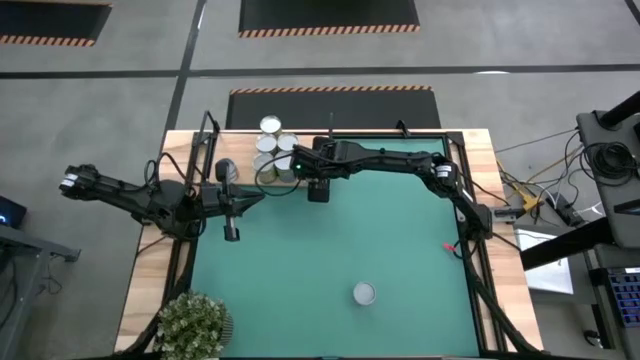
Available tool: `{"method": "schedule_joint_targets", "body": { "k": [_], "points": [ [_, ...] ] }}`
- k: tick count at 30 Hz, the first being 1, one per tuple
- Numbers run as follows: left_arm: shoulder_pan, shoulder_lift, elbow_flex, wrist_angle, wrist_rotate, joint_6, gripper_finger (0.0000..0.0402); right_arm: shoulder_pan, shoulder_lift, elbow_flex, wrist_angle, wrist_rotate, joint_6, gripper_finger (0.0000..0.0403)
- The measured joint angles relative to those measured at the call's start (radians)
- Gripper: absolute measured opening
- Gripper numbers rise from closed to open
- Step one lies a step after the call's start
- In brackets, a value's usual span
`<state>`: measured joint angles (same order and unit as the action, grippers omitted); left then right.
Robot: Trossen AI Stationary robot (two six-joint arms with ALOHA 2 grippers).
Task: Pick and place cans onto a shelf
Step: Put the canned mixed fruits on the shelf
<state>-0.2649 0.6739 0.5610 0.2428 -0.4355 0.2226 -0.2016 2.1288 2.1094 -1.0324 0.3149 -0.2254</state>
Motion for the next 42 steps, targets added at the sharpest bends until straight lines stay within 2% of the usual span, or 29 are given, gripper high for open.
{"method": "schedule_joint_targets", "body": {
  "k": [13, 25, 42],
  "points": [
    [0.000, 0.000, 0.000, 0.000, 0.000, 0.000, 0.0000, 0.000, 0.000, 0.000, 0.002, 0.000, 0.015, 0.0297],
    [0.000, 0.000, 0.000, 0.000, 0.000, 0.000, 0.0000, -0.002, 0.000, 0.000, 0.002, 0.000, 0.023, 0.0356],
    [0.000, 0.000, 0.000, 0.000, 0.000, 0.000, 0.0000, -0.002, 0.000, 0.000, 0.016, 0.001, -0.014, 0.0358]
  ]
}}
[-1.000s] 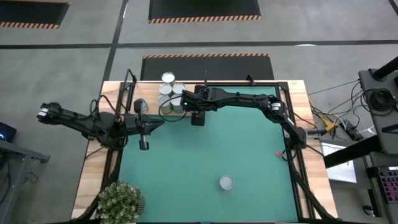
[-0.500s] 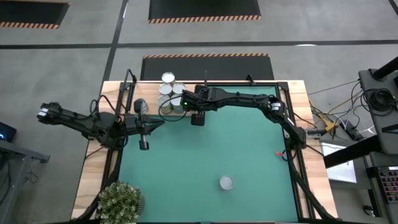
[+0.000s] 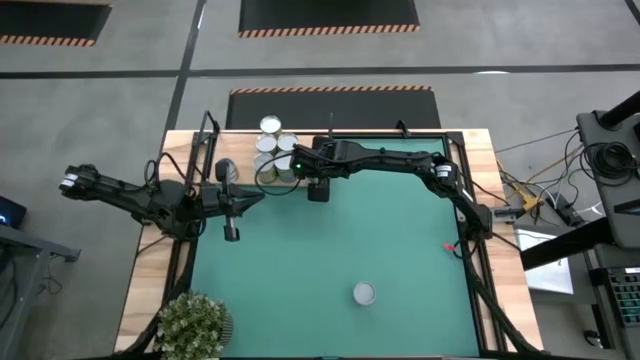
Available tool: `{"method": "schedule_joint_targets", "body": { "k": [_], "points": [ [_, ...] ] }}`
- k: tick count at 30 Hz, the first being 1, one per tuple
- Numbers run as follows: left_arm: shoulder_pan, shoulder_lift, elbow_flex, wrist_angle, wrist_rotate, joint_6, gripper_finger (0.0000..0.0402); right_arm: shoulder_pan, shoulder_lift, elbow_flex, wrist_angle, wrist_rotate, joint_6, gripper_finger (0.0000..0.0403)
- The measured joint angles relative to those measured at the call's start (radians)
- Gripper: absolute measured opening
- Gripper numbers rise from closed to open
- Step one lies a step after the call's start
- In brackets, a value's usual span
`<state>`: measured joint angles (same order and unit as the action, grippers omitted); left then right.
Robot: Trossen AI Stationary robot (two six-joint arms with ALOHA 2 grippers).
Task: Pick and place cans onto a shelf
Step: Put the canned mixed fruits on the shelf
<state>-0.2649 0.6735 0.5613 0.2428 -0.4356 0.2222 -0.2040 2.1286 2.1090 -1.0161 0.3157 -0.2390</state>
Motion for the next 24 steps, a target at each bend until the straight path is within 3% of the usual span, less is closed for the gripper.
{"method": "schedule_joint_targets", "body": {
  "k": [12, 15, 19, 24],
  "points": [
    [0.000, 0.000, 0.000, 0.000, 0.000, 0.000, 0.0000, 0.020, -0.016, 0.131, -0.039, -0.012, -0.037, 0.0357],
    [0.000, 0.000, 0.000, 0.000, 0.000, 0.000, 0.0000, 0.021, -0.015, 0.150, -0.049, -0.020, -0.060, 0.0341],
    [0.000, 0.000, 0.000, 0.000, 0.000, 0.000, 0.0000, 0.012, -0.014, 0.147, -0.052, -0.020, -0.087, 0.0285],
    [0.000, 0.000, 0.000, 0.000, 0.000, 0.000, 0.0000, -0.010, 0.017, 0.145, -0.059, -0.029, -0.082, 0.0168]
  ]
}}
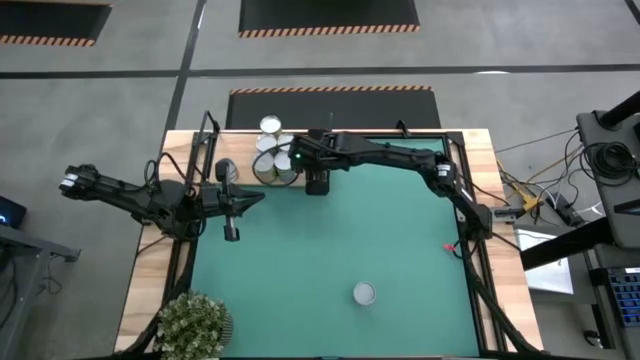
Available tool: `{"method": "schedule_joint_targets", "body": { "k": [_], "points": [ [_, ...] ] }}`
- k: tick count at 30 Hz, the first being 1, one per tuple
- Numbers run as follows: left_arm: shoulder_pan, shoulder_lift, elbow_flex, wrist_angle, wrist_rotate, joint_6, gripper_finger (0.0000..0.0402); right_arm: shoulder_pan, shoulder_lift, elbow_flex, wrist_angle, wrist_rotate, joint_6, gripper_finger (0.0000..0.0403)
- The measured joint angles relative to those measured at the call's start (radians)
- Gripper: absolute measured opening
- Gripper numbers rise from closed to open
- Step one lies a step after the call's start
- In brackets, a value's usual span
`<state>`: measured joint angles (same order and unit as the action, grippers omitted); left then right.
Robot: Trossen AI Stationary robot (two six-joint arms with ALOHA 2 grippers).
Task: Pick and place cans onto a shelf
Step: Put the canned mixed fruits on the shelf
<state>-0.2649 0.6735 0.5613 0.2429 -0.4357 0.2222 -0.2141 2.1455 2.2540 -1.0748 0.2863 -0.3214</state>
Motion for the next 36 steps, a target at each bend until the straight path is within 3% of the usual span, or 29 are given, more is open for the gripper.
{"method": "schedule_joint_targets", "body": {
  "k": [5, 8, 36],
  "points": [
    [0.000, 0.000, 0.000, 0.000, 0.000, 0.000, 0.0000, -0.007, 0.032, -0.002, -0.007, 0.001, -0.023, 0.0053],
    [0.000, 0.000, 0.000, 0.000, 0.000, 0.000, 0.0000, -0.006, 0.038, -0.002, -0.008, 0.001, -0.031, 0.0016],
    [0.000, 0.000, 0.000, 0.000, 0.000, 0.000, 0.0000, -0.011, 0.091, 0.007, 0.056, 0.065, -0.063, 0.0012]
  ]
}}
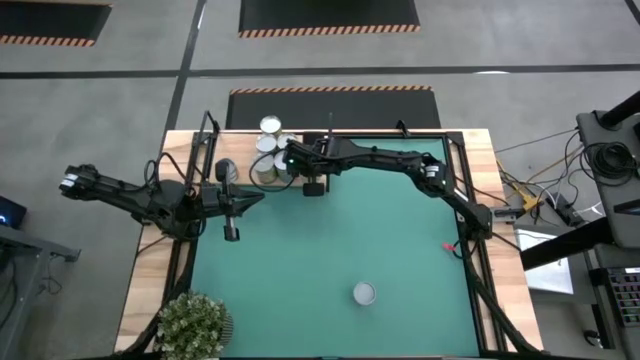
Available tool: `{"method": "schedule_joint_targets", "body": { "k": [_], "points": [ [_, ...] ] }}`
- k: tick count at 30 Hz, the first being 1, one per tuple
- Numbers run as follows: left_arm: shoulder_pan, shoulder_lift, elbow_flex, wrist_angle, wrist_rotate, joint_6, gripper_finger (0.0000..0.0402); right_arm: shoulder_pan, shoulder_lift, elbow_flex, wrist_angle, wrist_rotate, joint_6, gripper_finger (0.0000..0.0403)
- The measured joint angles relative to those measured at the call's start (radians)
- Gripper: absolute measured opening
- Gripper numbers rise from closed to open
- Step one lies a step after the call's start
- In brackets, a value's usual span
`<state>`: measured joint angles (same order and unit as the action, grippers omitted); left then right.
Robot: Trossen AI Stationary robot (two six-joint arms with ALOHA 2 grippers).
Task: Pick and place cans onto a shelf
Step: Put the canned mixed fruits on the shelf, then put the canned carrots on the shelf
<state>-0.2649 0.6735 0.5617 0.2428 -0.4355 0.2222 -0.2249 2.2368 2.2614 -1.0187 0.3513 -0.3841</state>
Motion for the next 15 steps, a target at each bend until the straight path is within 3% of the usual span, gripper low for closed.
{"method": "schedule_joint_targets", "body": {
  "k": [15],
  "points": [
    [0.000, 0.000, 0.000, -0.007, 0.003, 0.001, 0.0000, 0.090, -0.101, 0.077, -0.123, 0.015, 0.084, 0.0012]
  ]
}}
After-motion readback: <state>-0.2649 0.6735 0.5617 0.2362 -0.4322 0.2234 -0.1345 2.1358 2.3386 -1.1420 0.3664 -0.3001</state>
